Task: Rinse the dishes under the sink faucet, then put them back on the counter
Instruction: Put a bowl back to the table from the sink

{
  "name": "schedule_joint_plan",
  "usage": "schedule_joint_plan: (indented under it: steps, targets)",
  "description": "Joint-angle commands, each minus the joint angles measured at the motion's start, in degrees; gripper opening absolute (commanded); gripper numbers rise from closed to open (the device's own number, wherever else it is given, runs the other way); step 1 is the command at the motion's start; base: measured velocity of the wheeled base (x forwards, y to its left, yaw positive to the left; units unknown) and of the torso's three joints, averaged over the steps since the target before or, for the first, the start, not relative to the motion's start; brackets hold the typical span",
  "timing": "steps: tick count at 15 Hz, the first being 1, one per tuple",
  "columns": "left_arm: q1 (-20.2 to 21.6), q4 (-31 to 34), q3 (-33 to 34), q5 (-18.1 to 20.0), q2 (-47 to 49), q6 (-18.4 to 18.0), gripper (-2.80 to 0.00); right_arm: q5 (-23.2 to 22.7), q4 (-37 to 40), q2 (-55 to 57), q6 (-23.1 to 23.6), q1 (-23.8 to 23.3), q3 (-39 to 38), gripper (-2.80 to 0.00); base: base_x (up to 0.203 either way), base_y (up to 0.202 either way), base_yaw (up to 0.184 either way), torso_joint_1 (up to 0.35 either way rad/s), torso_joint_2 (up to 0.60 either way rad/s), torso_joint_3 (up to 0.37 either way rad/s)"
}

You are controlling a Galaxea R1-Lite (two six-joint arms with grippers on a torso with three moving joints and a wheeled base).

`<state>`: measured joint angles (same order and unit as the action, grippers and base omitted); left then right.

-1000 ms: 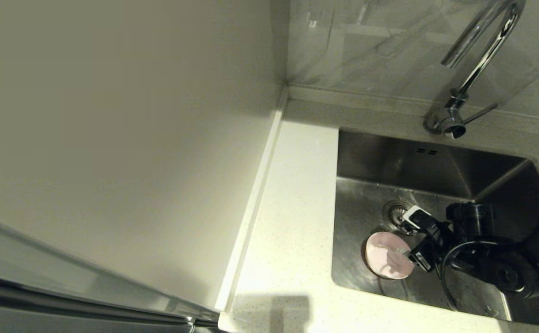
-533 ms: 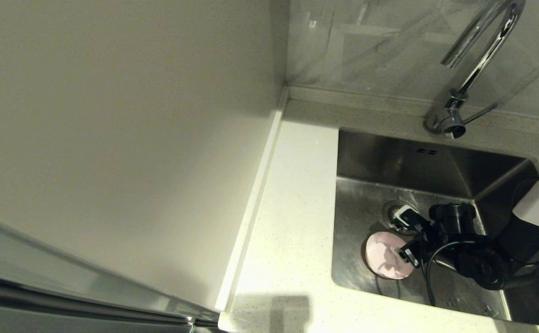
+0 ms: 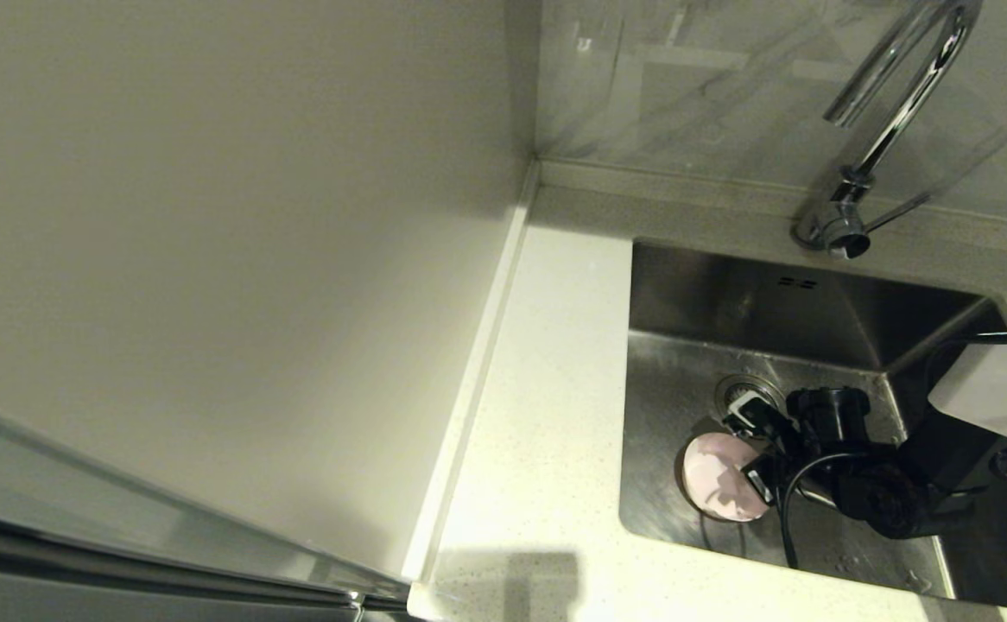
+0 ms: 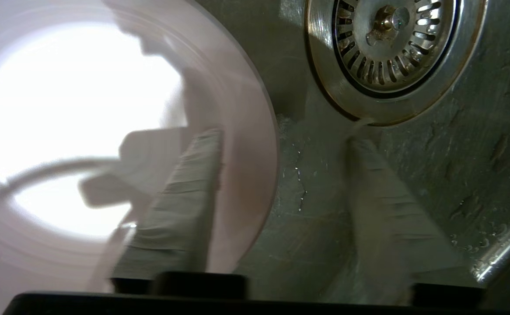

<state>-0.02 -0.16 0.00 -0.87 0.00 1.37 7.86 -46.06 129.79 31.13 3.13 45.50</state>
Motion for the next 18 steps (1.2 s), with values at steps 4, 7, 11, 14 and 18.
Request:
schedule_joint_plan:
  steps: [4,7,11,14,18]
  targets:
    - [0.02,-0.02,0.00,-0.05,-0.26,0.04,-2.80,0.14,-0.35,0.55,-0.37,0.03,0.30,-2.80,0.000,0.000,0.000,0.000,0.00,0.000]
    - [0.02,-0.02,0.00,-0.01,-0.18,0.04,-2.80,1.27,-0.74,0.05,-3.68,-0.05,1.50,-2.80,0.000,0.000,0.000,0.000,0.00,0.000]
    - [-0.05,-0.02,0.00,-0.03,-0.18,0.04,-2.80,7.76,-0.74,-3.82,-8.67,-1.54,5.92,-2.80,0.000,0.000,0.000,0.000,0.00,0.000]
    - [0.02,-0.02,0.00,-0.01,-0.18,0.04,-2.80,8.00,-0.70,-7.98,-9.03,-4.84,8.37,-2.80,0.000,0.000,0.000,0.000,0.00,0.000]
    - [-0.02,-0.02,0.00,-0.05,-0.18,0.04,-2.80,9.50,-0.70,-16.79,-11.30,-10.21,5.08,-2.80,0.000,0.000,0.000,0.000,0.00,0.000]
